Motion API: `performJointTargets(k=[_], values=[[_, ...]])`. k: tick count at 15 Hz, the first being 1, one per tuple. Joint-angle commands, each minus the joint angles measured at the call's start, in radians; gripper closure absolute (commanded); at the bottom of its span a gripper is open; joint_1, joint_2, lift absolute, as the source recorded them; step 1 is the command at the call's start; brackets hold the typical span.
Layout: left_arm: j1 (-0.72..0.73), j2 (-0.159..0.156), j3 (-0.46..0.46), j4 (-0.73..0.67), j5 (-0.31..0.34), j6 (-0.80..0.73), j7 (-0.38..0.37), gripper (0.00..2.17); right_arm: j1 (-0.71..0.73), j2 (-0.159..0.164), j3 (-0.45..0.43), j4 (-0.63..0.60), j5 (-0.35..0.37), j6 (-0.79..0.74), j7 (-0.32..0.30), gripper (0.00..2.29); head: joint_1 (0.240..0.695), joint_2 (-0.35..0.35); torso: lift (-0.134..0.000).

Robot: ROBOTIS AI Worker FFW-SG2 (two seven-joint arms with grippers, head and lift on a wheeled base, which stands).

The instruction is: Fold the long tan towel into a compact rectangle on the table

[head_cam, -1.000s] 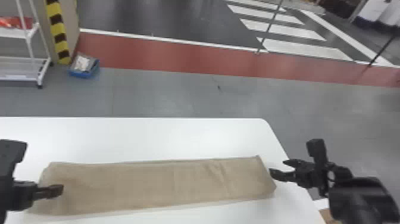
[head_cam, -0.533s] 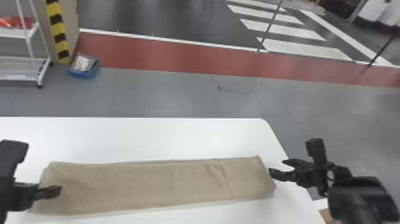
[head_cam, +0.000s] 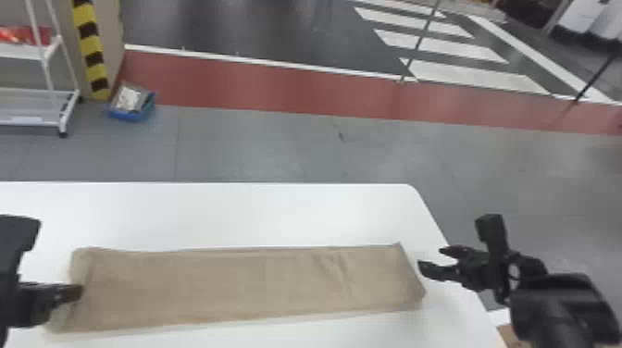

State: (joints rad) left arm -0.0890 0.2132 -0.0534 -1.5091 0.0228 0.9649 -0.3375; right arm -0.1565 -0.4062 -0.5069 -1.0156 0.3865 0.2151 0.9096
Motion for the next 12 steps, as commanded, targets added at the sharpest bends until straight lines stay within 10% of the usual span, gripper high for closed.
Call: performJointTargets(k=[1,12], values=[[0.018,0.000,0.032,-0.079,0.008,0.081,-0.018,1.56,0.000,0.015,0.004,-0.015,0.000,0.008,0.003,0.29,0.695,-0.319,0.000],[-0.023,0.000,0.288,-0.184,0.272,0.357,-0.129,1.56,0.058,0.187,0.013,-0.179,-0.067,0.042,0.058,0.47,0.695,-0.230,0.000]])
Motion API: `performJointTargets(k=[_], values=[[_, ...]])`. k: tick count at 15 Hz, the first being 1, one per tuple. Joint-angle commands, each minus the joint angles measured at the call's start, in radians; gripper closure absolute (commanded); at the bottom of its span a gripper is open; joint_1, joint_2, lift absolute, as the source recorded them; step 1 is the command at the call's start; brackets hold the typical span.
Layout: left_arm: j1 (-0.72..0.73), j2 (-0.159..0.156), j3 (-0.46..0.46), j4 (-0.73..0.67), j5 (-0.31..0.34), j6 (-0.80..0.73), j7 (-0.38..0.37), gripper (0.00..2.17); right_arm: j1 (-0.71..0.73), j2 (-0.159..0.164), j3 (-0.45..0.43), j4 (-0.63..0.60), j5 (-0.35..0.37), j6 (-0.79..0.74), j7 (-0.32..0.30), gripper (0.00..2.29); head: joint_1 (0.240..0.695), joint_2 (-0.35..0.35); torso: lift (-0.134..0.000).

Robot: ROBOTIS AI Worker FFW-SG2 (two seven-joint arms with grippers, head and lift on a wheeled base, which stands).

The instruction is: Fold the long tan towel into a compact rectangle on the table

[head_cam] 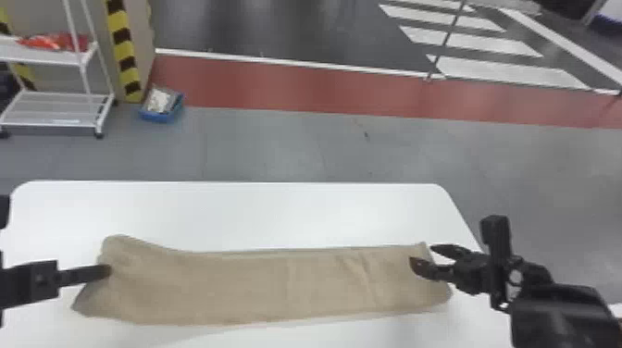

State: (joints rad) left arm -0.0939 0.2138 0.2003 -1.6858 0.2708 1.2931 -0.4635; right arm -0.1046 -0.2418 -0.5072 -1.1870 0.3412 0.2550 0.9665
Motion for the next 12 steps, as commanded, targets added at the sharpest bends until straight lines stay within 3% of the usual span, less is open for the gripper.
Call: performJointTargets(k=[1,2,3,4,7,12], values=[[-0.038,0.001,0.047,-0.008,0.035,0.044,-0.003,1.56,0.019,0.038,0.022,-0.008,-0.024,-0.013,-0.006,0.60,0.695,-0.207,0.000],[-0.050,-0.001,0.067,-0.008,0.041,0.068,-0.004,1.56,0.026,0.058,0.022,-0.016,-0.028,-0.035,-0.008,1.01,0.695,-0.193,0.000],[-0.056,0.003,0.083,-0.009,0.062,0.084,-0.006,1.56,0.031,0.072,0.027,-0.019,-0.042,-0.044,-0.012,1.67,0.695,-0.174,0.000],[-0.064,0.004,0.094,-0.018,0.084,0.108,-0.006,1.56,0.037,0.075,0.045,-0.019,-0.057,-0.044,-0.014,2.01,0.695,-0.160,0.000],[-0.081,0.009,0.157,-0.037,0.166,0.213,-0.029,1.56,0.049,0.095,0.087,-0.013,-0.059,-0.062,-0.019,2.02,0.695,-0.115,0.000],[-0.112,0.015,0.186,-0.044,0.229,0.278,-0.034,1.56,0.039,0.105,0.177,0.058,-0.070,-0.087,-0.074,2.02,0.695,-0.079,0.000]])
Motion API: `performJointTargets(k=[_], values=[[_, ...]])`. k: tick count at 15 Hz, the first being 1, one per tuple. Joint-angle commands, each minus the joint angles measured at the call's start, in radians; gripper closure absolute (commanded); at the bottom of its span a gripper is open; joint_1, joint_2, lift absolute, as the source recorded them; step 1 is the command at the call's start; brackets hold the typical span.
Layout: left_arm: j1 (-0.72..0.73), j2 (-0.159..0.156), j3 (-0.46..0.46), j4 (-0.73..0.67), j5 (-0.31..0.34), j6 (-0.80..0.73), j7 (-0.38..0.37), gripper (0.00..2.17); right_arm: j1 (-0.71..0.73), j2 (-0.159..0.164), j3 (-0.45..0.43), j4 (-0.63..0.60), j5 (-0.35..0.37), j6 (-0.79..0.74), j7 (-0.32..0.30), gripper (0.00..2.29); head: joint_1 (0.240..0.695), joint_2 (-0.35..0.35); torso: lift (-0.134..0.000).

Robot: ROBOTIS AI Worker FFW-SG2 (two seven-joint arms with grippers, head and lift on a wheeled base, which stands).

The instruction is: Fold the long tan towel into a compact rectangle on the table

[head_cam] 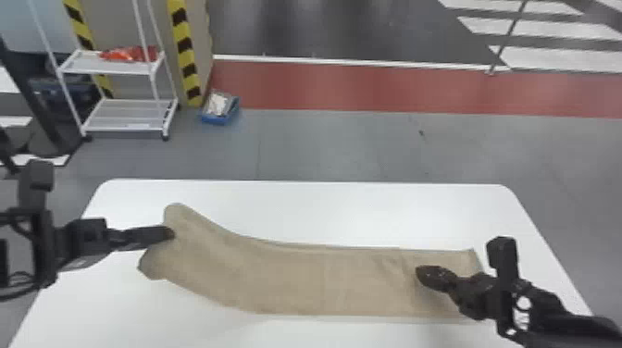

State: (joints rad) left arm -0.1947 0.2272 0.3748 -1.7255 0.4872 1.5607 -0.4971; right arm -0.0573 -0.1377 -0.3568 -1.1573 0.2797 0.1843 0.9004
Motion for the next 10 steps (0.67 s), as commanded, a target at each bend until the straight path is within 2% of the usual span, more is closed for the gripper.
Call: performJointTargets(k=[1,9,10], values=[[-0.023,0.001,0.019,-0.008,0.027,0.011,0.000,1.56,-0.012,0.001,0.041,0.044,-0.019,-0.022,-0.014,2.02,0.695,-0.074,0.000],[-0.066,0.011,0.075,-0.071,0.128,0.011,0.002,1.56,-0.044,0.053,0.147,0.054,-0.045,0.014,-0.026,2.02,0.695,0.008,0.000],[-0.065,0.012,0.082,-0.078,0.136,0.011,0.002,1.56,-0.055,0.072,0.159,0.054,-0.043,0.014,-0.026,2.02,0.695,0.020,0.000]])
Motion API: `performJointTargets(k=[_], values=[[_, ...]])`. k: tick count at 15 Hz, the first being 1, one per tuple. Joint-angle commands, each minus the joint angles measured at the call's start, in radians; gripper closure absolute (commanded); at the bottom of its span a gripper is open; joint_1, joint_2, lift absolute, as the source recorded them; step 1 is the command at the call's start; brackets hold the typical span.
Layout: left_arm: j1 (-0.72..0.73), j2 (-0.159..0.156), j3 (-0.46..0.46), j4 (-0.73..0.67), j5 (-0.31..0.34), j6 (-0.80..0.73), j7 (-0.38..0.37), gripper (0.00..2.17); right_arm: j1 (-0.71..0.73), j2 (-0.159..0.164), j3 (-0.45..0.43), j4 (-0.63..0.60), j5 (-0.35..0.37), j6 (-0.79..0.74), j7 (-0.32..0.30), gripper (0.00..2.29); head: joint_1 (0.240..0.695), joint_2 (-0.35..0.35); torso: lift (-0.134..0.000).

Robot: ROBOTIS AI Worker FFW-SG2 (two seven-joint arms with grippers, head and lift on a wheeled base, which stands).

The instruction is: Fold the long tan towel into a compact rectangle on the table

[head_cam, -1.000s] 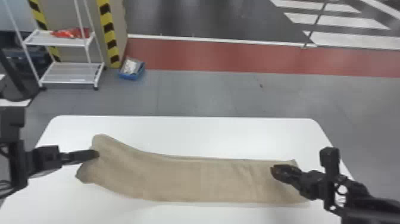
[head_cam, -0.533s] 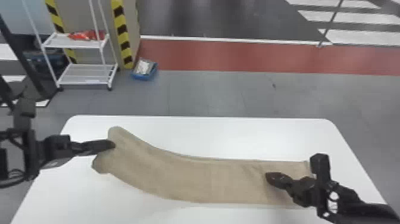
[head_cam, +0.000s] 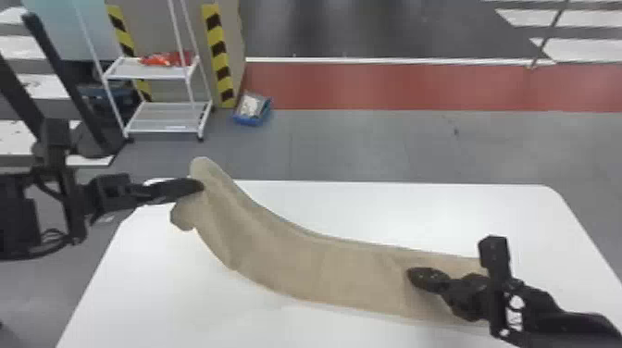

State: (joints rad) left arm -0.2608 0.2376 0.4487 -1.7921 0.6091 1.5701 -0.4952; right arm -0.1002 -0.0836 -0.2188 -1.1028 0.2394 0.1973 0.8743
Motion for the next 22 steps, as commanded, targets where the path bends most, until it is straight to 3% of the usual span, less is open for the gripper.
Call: performJointTargets(k=[1,4,5,6,8,9,12,18,21,22], values=[[0.003,0.002,0.008,-0.015,0.017,0.001,0.000,1.56,-0.026,0.030,0.030,0.018,-0.003,0.001,-0.001,2.02,0.695,0.030,0.000],[0.014,0.011,0.010,-0.026,0.027,0.001,0.000,1.56,-0.033,0.050,0.033,0.011,-0.006,0.001,-0.005,1.97,0.695,0.080,0.000],[0.018,0.012,0.010,-0.026,0.029,0.001,-0.002,1.56,-0.027,0.051,0.019,-0.006,-0.022,0.005,0.003,1.77,0.695,0.089,0.000],[0.020,0.014,0.011,-0.026,0.029,0.001,-0.003,1.56,-0.016,0.047,0.007,-0.028,-0.038,0.011,0.009,1.50,0.695,0.092,0.000],[0.025,0.017,0.005,-0.024,0.031,0.001,-0.011,1.56,0.002,0.041,-0.028,-0.072,-0.063,0.011,0.029,0.21,0.695,0.088,0.000],[0.029,0.017,0.002,-0.024,0.038,0.001,-0.011,1.56,0.007,0.041,-0.050,-0.086,-0.063,0.008,0.035,0.05,0.695,0.082,0.000],[0.058,-0.021,-0.031,-0.009,0.038,0.001,-0.002,1.56,0.010,0.041,-0.099,-0.089,-0.088,-0.029,0.041,0.05,0.695,0.051,0.000],[0.101,-0.164,-0.130,0.034,0.063,0.001,0.055,1.56,0.017,0.019,-0.189,-0.089,-0.132,-0.103,0.054,0.03,0.695,-0.103,0.000],[0.117,-0.176,-0.251,0.091,0.141,-0.006,0.155,1.56,0.033,-0.013,-0.237,-0.086,-0.170,-0.127,0.077,0.04,0.695,-0.178,0.000],[0.117,-0.176,-0.300,0.112,0.164,-0.104,0.193,1.56,0.045,-0.033,-0.238,-0.080,-0.195,-0.146,0.081,0.04,0.695,-0.203,0.000]])
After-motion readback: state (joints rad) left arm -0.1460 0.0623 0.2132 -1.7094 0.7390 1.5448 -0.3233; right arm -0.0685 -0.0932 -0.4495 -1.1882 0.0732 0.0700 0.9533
